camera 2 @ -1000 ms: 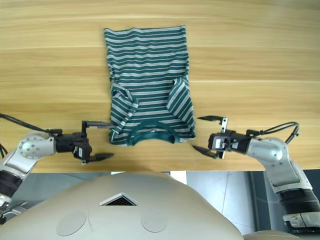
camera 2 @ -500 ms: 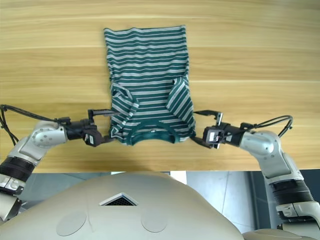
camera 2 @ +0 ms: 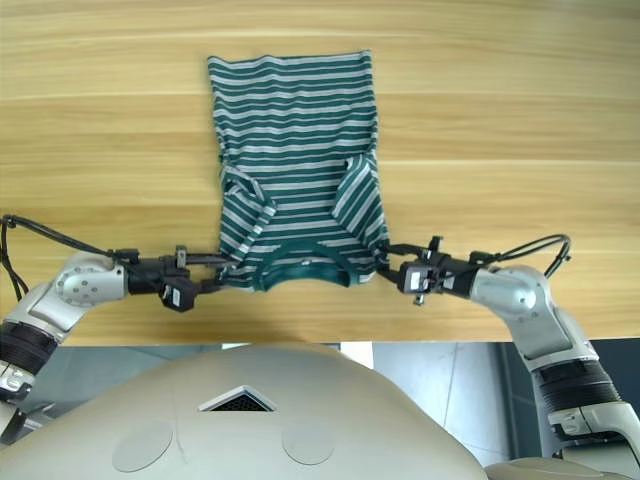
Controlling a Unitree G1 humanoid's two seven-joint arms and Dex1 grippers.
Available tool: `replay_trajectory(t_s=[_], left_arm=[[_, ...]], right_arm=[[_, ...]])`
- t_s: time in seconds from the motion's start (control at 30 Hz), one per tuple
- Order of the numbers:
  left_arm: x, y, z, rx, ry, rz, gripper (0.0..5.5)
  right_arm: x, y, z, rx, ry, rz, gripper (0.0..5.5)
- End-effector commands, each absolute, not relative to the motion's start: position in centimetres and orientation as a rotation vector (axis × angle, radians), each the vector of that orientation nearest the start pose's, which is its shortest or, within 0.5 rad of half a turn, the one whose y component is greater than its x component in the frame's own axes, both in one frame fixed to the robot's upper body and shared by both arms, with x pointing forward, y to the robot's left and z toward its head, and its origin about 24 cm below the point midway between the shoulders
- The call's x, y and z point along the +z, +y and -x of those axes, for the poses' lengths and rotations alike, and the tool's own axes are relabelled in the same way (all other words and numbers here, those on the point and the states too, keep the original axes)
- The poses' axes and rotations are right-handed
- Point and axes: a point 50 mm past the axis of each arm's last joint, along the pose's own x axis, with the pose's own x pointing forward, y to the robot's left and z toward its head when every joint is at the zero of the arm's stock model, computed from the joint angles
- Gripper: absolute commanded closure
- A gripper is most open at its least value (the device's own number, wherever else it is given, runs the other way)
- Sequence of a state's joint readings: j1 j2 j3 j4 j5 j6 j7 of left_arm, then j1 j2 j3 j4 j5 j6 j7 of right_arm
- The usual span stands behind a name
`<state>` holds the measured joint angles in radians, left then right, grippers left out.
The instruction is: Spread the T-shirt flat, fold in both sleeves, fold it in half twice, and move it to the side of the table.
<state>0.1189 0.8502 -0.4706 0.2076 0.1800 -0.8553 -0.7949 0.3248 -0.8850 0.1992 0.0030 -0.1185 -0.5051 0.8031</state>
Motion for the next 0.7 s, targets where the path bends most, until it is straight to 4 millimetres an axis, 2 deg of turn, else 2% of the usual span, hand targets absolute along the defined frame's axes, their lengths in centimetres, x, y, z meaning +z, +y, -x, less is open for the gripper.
replay_trajectory(t_s=[0.03,0.2,0.5,0.6,0.7], left_arm=[[-1.1,20.3,-13.4,-1.621,0.154,-0.894,4.45],[-1.1,20.1,-13.8,-1.601,0.136,-0.896,5.37],[-0.1,19.8,-13.7,-1.622,0.082,-0.841,5.46],[1.1,19.8,-13.6,-1.603,0.039,-0.799,5.46],[2.2,20.2,-12.7,-1.633,0.03,-0.758,5.46]], right_arm=[[1.2,-23.8,-14.0,1.261,0.387,0.881,4.46],[1.4,-24.0,-13.6,1.283,0.399,0.876,5.39],[2.4,-23.9,-12.9,1.328,0.383,0.854,5.45],[3.4,-23.6,-12.9,1.319,0.341,0.857,5.45],[4.9,-22.9,-12.0,1.374,0.298,0.807,5.45]])
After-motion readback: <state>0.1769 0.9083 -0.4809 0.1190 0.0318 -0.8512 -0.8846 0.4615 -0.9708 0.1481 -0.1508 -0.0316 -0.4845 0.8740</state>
